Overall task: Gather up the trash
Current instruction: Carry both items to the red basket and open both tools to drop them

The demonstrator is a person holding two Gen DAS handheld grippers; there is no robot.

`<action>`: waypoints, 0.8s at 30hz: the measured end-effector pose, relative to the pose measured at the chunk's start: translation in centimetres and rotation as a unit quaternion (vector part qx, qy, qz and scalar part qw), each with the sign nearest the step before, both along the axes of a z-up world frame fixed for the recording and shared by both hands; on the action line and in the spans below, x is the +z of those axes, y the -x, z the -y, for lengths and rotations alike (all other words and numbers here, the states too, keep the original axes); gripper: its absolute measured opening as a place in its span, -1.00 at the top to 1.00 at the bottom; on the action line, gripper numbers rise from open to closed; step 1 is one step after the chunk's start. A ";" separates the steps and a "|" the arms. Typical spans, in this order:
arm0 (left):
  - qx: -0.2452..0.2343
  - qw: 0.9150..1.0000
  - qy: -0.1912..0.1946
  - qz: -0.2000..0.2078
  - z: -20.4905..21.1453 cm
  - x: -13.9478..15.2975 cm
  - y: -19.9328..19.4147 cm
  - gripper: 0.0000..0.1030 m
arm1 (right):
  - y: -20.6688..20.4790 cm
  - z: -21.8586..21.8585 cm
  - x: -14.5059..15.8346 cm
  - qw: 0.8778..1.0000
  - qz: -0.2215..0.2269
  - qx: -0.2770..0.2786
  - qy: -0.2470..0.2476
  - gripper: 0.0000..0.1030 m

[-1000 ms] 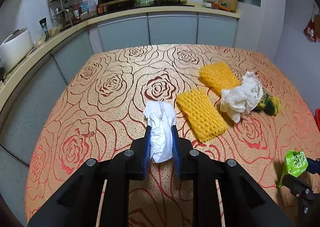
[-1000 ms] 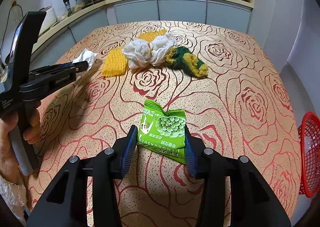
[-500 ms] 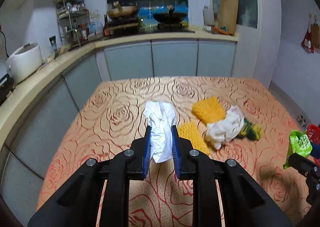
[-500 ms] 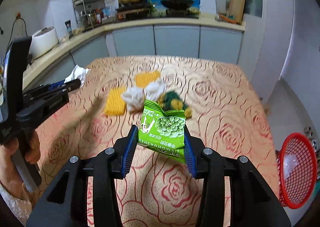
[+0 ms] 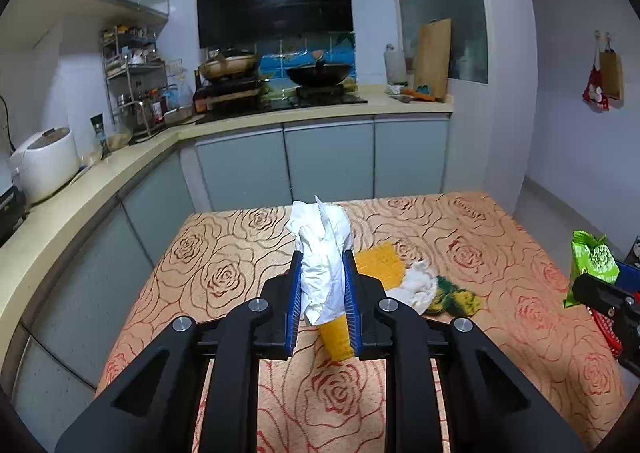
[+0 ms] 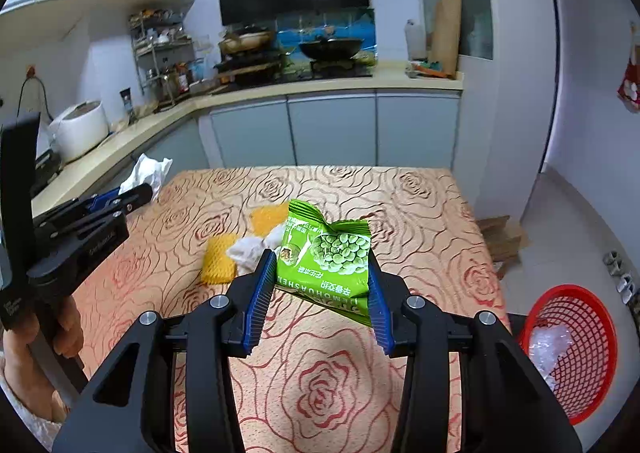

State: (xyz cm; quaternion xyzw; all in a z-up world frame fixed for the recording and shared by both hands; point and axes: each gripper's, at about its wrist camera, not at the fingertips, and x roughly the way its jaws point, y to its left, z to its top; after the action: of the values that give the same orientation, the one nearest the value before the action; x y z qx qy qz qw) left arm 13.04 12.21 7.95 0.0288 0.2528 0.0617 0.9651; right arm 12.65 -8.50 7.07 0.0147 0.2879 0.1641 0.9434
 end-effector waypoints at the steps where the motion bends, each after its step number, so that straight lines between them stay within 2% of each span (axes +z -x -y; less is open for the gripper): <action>1: -0.002 1.000 -0.001 0.002 0.2 0.1 0.1 0.65 | 0.0 0.4 0.1 1.000 0.002 -0.004 -0.002 0.18; 9: -0.028 0.999 -0.004 0.018 2.8 1.3 0.2 0.65 | 0.4 3.5 0.9 0.999 0.013 -0.038 -0.012 0.18; 24: -0.092 0.995 -0.006 0.030 9.0 2.0 -0.2 0.65 | 1.4 8.9 1.4 0.995 0.025 -0.099 -0.017 0.18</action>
State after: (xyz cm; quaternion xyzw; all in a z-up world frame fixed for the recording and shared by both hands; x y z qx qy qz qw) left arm 13.22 3.26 9.92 0.0562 0.2196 -0.0245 0.9737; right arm 11.21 -17.38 8.43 0.0549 0.2585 0.0752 0.9615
